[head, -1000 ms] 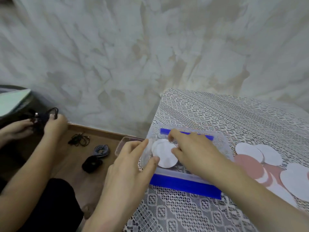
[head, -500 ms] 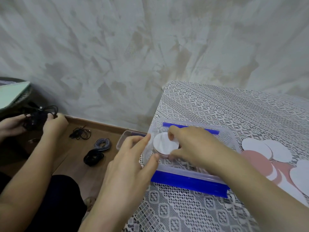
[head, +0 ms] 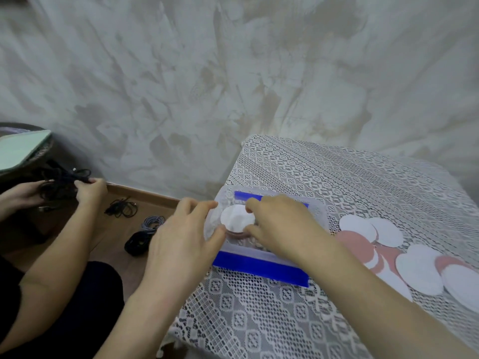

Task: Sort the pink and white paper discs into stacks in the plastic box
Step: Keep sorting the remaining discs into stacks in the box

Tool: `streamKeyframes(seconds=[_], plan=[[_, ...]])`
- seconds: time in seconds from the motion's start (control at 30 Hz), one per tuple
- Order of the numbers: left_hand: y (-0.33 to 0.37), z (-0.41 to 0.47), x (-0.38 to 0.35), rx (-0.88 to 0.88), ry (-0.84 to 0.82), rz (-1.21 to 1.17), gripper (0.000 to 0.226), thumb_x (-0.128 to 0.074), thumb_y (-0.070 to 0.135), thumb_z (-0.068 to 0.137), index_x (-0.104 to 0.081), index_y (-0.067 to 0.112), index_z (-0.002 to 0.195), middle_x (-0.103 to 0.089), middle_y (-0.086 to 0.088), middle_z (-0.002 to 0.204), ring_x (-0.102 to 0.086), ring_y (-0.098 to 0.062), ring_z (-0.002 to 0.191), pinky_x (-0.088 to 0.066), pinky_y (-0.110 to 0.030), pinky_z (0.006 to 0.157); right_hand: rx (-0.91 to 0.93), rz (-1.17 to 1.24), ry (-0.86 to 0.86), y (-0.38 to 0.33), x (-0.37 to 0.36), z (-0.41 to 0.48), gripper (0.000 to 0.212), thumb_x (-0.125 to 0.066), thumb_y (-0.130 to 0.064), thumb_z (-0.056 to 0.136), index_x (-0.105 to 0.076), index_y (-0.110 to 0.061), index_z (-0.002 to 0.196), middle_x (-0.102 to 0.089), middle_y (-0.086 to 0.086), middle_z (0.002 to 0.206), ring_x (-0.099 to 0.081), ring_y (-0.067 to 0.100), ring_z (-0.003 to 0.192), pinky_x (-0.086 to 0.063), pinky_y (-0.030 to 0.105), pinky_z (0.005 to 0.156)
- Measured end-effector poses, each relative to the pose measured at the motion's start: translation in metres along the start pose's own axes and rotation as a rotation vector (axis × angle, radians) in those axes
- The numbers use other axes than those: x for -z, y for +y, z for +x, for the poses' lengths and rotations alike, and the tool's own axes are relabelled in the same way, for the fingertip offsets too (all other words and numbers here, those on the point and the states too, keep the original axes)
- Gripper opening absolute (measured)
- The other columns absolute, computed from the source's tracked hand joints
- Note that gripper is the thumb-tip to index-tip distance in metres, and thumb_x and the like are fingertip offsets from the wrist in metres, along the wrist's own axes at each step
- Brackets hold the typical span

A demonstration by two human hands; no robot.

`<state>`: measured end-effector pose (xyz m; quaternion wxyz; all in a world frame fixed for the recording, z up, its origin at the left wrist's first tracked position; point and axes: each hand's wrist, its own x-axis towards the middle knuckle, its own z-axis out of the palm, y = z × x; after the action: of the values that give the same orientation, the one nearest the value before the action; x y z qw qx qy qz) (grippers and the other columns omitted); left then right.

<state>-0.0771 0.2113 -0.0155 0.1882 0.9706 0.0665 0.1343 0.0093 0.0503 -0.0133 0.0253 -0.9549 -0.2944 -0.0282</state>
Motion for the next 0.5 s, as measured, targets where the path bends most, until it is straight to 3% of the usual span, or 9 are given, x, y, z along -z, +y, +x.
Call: streamKeyframes(seconds=[0.1, 0.2, 0.33, 0.5], plan=[[0.01, 0.013, -0.002, -0.016, 0.072, 0.098, 0.035, -0.052, 0.047, 0.094, -0.056, 0.034, 0.126, -0.054, 0.008, 0.114, -0.057, -0.016, 0.098, -0.05, -0.035, 0.07, 0.002, -0.087, 0.096, 0.007, 0.011, -0.023, 0.031, -0.049, -0.039, 0.102, -0.051, -0.018, 0.126, -0.062, 0.006, 0.115, -0.054, 0.031, 0.109, -0.035, 0.038, 0.073], [0.03, 0.019, -0.012, -0.15, 0.092, 0.192, 0.03, -0.057, 0.039, 0.093, -0.061, 0.025, 0.119, -0.059, 0.0, 0.111, -0.057, -0.025, 0.097, -0.047, -0.036, 0.068, -0.018, -0.107, 0.139, 0.02, 0.023, -0.046, 0.03, -0.047, -0.038, 0.104, -0.051, -0.019, 0.127, -0.061, 0.005, 0.118, -0.052, 0.03, 0.112, -0.038, 0.038, 0.078], [0.055, 0.022, -0.026, -0.285, 0.071, 0.281, 0.031, -0.065, 0.037, 0.089, -0.067, 0.018, 0.113, -0.065, -0.005, 0.104, -0.062, -0.028, 0.094, -0.05, -0.037, 0.068, -0.048, -0.125, 0.143, 0.043, 0.04, -0.079, 0.03, -0.045, -0.04, 0.105, -0.051, -0.02, 0.126, -0.06, 0.004, 0.117, -0.051, 0.027, 0.109, -0.03, 0.034, 0.075], [0.11, 0.02, -0.042, -0.396, 0.117, 0.252, 0.027, -0.068, 0.035, 0.084, -0.069, 0.02, 0.106, -0.066, -0.002, 0.096, -0.061, -0.028, 0.084, -0.048, -0.037, 0.056, -0.154, -0.113, 0.142, 0.078, 0.053, -0.118, 0.035, -0.045, -0.042, 0.104, -0.049, -0.021, 0.132, -0.059, 0.004, 0.123, -0.052, 0.029, 0.115, -0.036, 0.036, 0.078]])
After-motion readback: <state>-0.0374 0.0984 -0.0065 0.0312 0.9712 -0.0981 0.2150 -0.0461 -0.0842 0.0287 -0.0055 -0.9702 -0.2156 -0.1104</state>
